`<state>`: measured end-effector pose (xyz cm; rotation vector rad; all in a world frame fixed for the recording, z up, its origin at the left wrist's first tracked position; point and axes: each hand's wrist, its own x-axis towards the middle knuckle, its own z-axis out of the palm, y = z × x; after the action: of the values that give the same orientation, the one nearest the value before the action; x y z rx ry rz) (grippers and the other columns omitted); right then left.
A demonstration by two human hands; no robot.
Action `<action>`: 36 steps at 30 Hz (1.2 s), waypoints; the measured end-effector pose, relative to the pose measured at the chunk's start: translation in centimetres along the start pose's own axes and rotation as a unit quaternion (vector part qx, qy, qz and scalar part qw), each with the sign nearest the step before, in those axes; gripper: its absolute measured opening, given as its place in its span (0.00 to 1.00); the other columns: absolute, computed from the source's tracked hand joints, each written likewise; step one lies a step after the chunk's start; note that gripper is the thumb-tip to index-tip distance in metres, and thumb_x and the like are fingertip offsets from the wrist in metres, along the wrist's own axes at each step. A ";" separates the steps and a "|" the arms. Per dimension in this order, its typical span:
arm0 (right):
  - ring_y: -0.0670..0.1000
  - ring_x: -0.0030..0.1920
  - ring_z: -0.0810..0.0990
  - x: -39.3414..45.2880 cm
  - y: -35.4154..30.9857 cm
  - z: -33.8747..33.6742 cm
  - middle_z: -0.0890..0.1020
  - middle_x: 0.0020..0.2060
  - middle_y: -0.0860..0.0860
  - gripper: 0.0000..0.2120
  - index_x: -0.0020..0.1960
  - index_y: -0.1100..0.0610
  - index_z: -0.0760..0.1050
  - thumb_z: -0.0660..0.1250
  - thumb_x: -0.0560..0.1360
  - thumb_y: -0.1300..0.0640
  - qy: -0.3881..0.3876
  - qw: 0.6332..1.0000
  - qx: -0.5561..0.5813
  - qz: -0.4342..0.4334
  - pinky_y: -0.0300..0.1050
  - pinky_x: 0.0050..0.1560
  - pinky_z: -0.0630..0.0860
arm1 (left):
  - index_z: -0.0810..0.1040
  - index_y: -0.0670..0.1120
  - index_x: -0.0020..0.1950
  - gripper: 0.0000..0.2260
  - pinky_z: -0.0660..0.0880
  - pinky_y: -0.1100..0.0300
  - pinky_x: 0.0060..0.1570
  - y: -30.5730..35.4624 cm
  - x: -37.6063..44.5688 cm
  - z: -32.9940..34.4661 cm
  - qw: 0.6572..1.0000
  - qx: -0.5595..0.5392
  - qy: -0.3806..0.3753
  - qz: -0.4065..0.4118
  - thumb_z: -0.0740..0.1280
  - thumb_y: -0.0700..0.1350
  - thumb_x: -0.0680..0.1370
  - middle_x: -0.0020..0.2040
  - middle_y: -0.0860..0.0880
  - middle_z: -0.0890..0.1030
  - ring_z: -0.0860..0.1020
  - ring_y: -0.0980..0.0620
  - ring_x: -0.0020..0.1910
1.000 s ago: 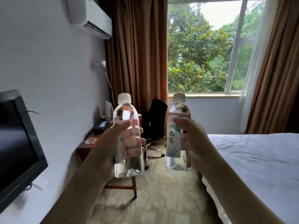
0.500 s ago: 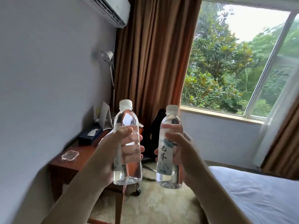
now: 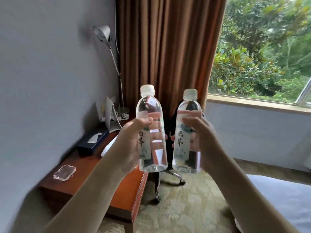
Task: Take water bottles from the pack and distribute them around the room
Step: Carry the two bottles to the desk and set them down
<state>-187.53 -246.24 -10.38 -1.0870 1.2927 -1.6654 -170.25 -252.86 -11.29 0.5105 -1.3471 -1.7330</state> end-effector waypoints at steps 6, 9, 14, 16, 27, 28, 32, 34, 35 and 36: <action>0.46 0.38 0.84 12.9 4.7 0.7 0.84 0.36 0.45 0.15 0.50 0.49 0.78 0.71 0.64 0.58 -0.183 0.983 0.008 0.008 0.39 0.34 0.79 | 0.79 0.44 0.57 0.11 0.80 0.53 0.45 -2.4 7.2 -3.1 0.989 0.083 0.112 0.054 0.66 0.46 0.76 0.45 0.47 0.83 0.83 0.47 0.46; 0.49 0.42 0.84 18.0 7.1 3.2 0.84 0.40 0.48 0.19 0.54 0.52 0.77 0.71 0.63 0.60 -0.275 0.961 0.008 0.025 0.43 0.38 0.80 | 0.76 0.41 0.62 0.16 0.79 0.45 0.53 -3.3 9.2 -5.9 0.970 0.107 0.210 0.065 0.69 0.44 0.76 0.50 0.41 0.82 0.82 0.40 0.52; 0.45 0.42 0.81 23.8 12.5 9.5 0.80 0.39 0.45 0.21 0.54 0.52 0.75 0.71 0.63 0.64 -0.386 0.922 0.000 0.031 0.46 0.42 0.80 | 0.79 0.45 0.55 0.14 0.77 0.48 0.50 -4.5 9.9 -12.2 0.908 0.135 0.390 0.067 0.74 0.42 0.70 0.45 0.48 0.83 0.82 0.45 0.49; 0.45 0.43 0.81 25.2 15.0 12.0 0.80 0.41 0.46 0.23 0.55 0.51 0.74 0.71 0.62 0.65 -0.429 0.903 -0.009 0.036 0.45 0.43 0.80 | 0.79 0.46 0.53 0.15 0.77 0.49 0.47 -5.5 9.7 -14.9 0.881 0.148 0.444 0.066 0.75 0.42 0.67 0.44 0.49 0.84 0.83 0.46 0.48; 0.55 0.39 0.76 30.4 31.4 22.0 0.74 0.40 0.67 0.17 0.47 0.69 0.69 0.69 0.60 0.70 -0.594 0.789 -0.119 0.102 0.49 0.39 0.75 | 0.78 0.60 0.55 0.25 0.80 0.46 0.57 -16.5 8.4 -29.0 0.763 0.221 0.606 -0.042 0.80 0.48 0.61 0.51 0.55 0.85 0.83 0.55 0.52; 0.55 0.40 0.77 30.9 33.3 22.6 0.76 0.41 0.65 0.18 0.49 0.64 0.72 0.71 0.60 0.69 -0.600 0.780 -0.141 0.108 0.52 0.41 0.76 | 0.77 0.61 0.55 0.26 0.80 0.48 0.57 -17.9 8.3 -29.8 0.754 0.226 0.615 -0.055 0.81 0.47 0.61 0.51 0.56 0.85 0.83 0.56 0.51; 0.51 0.43 0.77 32.4 40.0 25.1 0.78 0.44 0.54 0.26 0.54 0.55 0.73 0.73 0.58 0.66 -0.612 0.757 -0.182 0.142 0.50 0.43 0.75 | 0.77 0.58 0.54 0.25 0.79 0.57 0.53 -22.6 8.0 -33.3 0.731 0.234 0.632 -0.102 0.81 0.41 0.63 0.49 0.56 0.84 0.83 0.57 0.48; 0.50 0.44 0.76 32.9 42.5 26.6 0.78 0.45 0.53 0.28 0.55 0.56 0.72 0.72 0.57 0.68 -0.622 0.745 -0.190 0.152 0.46 0.41 0.75 | 0.77 0.57 0.54 0.25 0.77 0.62 0.51 -24.6 8.0 -35.5 0.725 0.225 0.642 -0.110 0.81 0.39 0.64 0.48 0.57 0.85 0.82 0.59 0.47; 0.50 0.44 0.76 33.1 43.8 27.3 0.78 0.46 0.54 0.28 0.56 0.57 0.72 0.73 0.58 0.69 -0.630 0.737 -0.193 0.150 0.46 0.40 0.76 | 0.77 0.56 0.55 0.25 0.77 0.63 0.50 -25.5 8.1 -36.5 0.721 0.222 0.646 -0.115 0.81 0.38 0.64 0.48 0.56 0.85 0.83 0.58 0.48; 0.50 0.44 0.77 33.5 45.2 27.9 0.78 0.46 0.54 0.28 0.56 0.57 0.73 0.74 0.58 0.70 -0.637 0.731 -0.197 0.147 0.46 0.40 0.77 | 0.77 0.55 0.56 0.26 0.78 0.64 0.49 -26.4 8.3 -37.5 0.718 0.220 0.649 -0.122 0.81 0.37 0.64 0.48 0.55 0.85 0.83 0.57 0.48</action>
<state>-170.79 -295.79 -45.07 -1.6744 0.7417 -0.1153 -156.71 -279.92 -46.68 1.8096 -0.5639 -0.7142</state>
